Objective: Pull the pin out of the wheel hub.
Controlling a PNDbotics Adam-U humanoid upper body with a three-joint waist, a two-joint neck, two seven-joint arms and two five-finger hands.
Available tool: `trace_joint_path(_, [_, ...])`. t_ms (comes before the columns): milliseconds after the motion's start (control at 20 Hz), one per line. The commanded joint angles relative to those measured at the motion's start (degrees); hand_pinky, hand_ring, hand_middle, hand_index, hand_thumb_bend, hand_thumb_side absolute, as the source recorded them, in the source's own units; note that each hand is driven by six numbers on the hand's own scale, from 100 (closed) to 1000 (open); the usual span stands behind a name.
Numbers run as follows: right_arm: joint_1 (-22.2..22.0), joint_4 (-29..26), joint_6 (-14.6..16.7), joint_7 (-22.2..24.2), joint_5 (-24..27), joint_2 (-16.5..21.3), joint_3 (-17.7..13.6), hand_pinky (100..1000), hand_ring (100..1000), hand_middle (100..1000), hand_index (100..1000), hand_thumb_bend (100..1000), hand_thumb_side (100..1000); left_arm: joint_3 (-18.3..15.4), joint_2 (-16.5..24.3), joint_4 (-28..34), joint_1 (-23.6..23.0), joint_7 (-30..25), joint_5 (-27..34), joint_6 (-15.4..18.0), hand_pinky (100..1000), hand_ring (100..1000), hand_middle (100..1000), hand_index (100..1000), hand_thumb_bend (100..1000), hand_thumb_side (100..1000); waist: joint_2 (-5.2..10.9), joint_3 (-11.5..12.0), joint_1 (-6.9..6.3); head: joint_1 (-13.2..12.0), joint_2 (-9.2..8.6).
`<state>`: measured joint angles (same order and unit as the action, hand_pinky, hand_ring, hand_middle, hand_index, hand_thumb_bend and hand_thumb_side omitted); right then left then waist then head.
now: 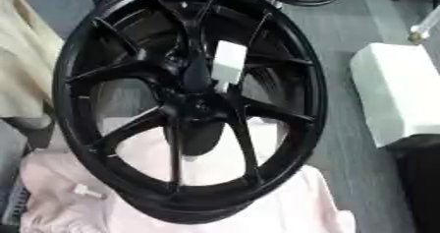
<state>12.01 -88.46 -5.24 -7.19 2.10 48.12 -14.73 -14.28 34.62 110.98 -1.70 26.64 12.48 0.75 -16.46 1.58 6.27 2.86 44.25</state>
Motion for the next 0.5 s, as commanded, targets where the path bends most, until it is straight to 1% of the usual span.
trace_joint_path(50, [-2.4,1.0,1.0,-2.1,-2.7,1.2,-2.7,481,310,100,179,279,458,-0.9,0.7,1.1,0.2,0.3,-0.4,0.0,541,601,538,646,100,837,0.44,0.0,-0.05,0.4,-0.53])
trace_joint_path(100, [-3.4,1.5,1.2,-2.7,-3.4,0.9,-3.0,488,317,100,185,269,458,-0.9,0.7,1.1,0.2,0.3,-0.4,-0.1,541,601,538,646,100,838,0.32,-0.1,0.00,0.4,-0.64])
trace_joint_path(150, [-4.1,2.0,1.3,-3.1,-3.8,0.7,-3.3,505,348,100,232,241,399,-0.9,0.7,1.2,0.2,0.4,-0.5,-0.1,541,601,538,646,100,838,0.22,-0.1,0.03,0.4,-0.68])
trace_joint_path(200, [-4.8,2.4,1.3,-3.4,-4.1,0.4,-3.6,517,369,126,286,299,441,-0.9,0.7,1.2,0.2,0.4,-0.5,-0.1,541,601,538,646,100,838,0.15,-0.1,0.07,0.4,-0.70])
trace_joint_path(250, [-5.2,2.7,1.4,-3.5,-4.4,0.3,-3.7,574,530,386,577,458,576,-0.9,0.7,1.2,0.3,0.3,-0.5,-0.1,541,602,538,646,100,838,0.09,-0.1,0.09,0.4,-0.72])
trace_joint_path(300, [-5.6,2.7,1.9,-3.1,-4.9,0.1,-3.7,638,641,533,692,450,551,-0.9,0.8,1.2,0.3,0.3,-0.5,-0.1,541,602,538,646,100,839,0.04,-0.2,0.12,0.4,-0.73])
trace_joint_path(350, [-5.9,2.8,2.6,-2.7,-5.3,-0.1,-3.9,671,695,601,723,444,466,-0.9,0.8,1.2,0.3,0.4,-0.5,-0.2,541,602,538,646,100,839,-0.01,-0.2,0.14,0.3,-0.72])
trace_joint_path(450, [-6.3,3.4,3.6,-2.7,-5.1,-0.5,-4.4,670,687,596,704,444,467,-0.9,0.7,1.2,0.4,0.3,-0.6,-0.2,541,602,538,646,100,839,-0.06,-0.2,0.17,0.3,-0.70])
trace_joint_path(500, [-6.5,3.7,3.8,-2.9,-4.7,-0.6,-4.5,669,683,593,700,446,491,-0.9,0.7,1.2,0.4,0.4,-0.6,-0.2,541,602,538,646,100,839,-0.09,-0.2,0.19,0.3,-0.74])
